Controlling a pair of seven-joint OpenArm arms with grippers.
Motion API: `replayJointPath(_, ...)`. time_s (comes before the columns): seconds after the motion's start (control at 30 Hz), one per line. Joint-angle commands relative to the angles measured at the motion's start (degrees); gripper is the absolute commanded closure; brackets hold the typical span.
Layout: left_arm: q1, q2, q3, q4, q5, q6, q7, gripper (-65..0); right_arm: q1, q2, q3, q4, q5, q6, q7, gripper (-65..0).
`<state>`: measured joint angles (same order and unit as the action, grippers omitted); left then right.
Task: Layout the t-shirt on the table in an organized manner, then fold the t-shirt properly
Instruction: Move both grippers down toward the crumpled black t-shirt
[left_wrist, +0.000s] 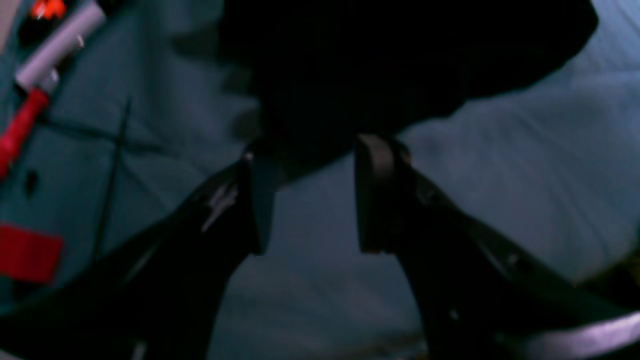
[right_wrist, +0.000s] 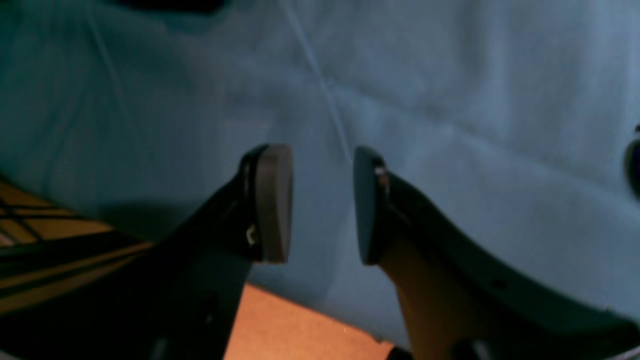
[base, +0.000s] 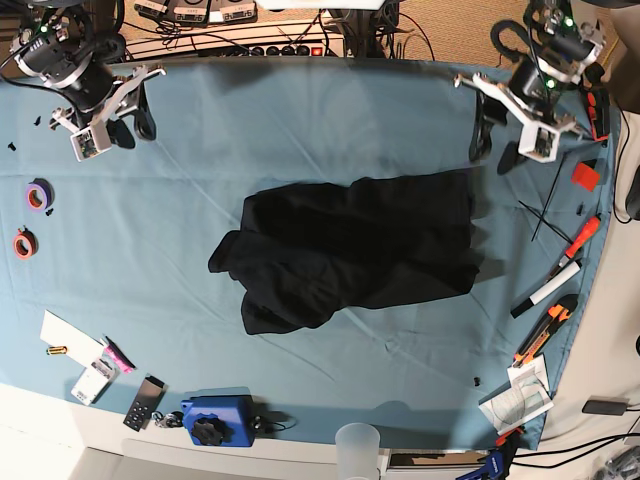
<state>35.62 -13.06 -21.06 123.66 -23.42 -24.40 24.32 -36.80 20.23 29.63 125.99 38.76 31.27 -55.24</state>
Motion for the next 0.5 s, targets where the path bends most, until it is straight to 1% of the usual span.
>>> replayJointPath(0.0, -0.76, -1.42, 0.57, 0.5, -0.61, -0.07, -1.7, -26.5, 0.98, 0.37, 0.28, 0.68, -0.46, -1.44, 1.64, -21.1)
replayJointPath(0.07, -2.75, -2.99, 3.26, -0.52, -0.57, 1.46, -1.7, -26.5, 3.43, 0.28, -0.61, 0.09, -1.81, -4.15, 1.79, -21.1)
replayJointPath(0.13, -5.07, -4.02, 6.99, -2.32, 0.39, 4.68, -1.7, -27.2, 6.4, 0.28, -2.34, -1.49, -3.06, -5.75, 1.97, -21.1)
replayJointPath(0.17, -6.38, -4.09, 8.9, -3.39, 2.56, 6.4, -1.68, -28.8, 7.98, 0.28, -3.54, -2.64, -3.85, -6.03, 1.99, -21.1)
replayJointPath(0.23, -9.09, -4.07, 12.26, -5.97, 7.43, 10.93, -1.68, -33.8, 10.82, 0.26, -6.56, -5.38, -4.87, -6.25, 1.95, -21.1)
replayJointPath(0.3, -11.45, -3.78, 14.43, -9.01, 8.22, 17.29, -1.64, -38.1, 13.51, 0.26, -9.92, -8.44, -6.08, -6.25, 2.36, -21.1)
replayJointPath(0.33, -12.35, -3.61, 15.17, -10.43, 8.2, 19.93, -1.38, -39.4, 14.82, 0.26, -11.56, -9.99, -6.97, -6.25, 2.99, -21.1)
replayJointPath(0.37, -13.14, -3.52, 15.74, -11.67, 7.82, 21.73, -0.63, -39.8, 16.11, 0.24, -13.11, -11.45, -7.89, -6.25, 3.61, -21.1)
replayJointPath(0.4, -13.92, -3.41, 16.02, -12.61, 6.78, 22.56, 0.98, -39.8, 17.44, 0.22, -14.56, -12.87, -8.74, -6.25, 4.09, -21.1)
replayJointPath(0.47, -15.32, -2.84, 16.06, -13.79, 3.39, 22.64, 4.5, -39.7, 20.06, 0.2, -17.11, -15.47, -9.29, -6.25, 4.57, -21.1)
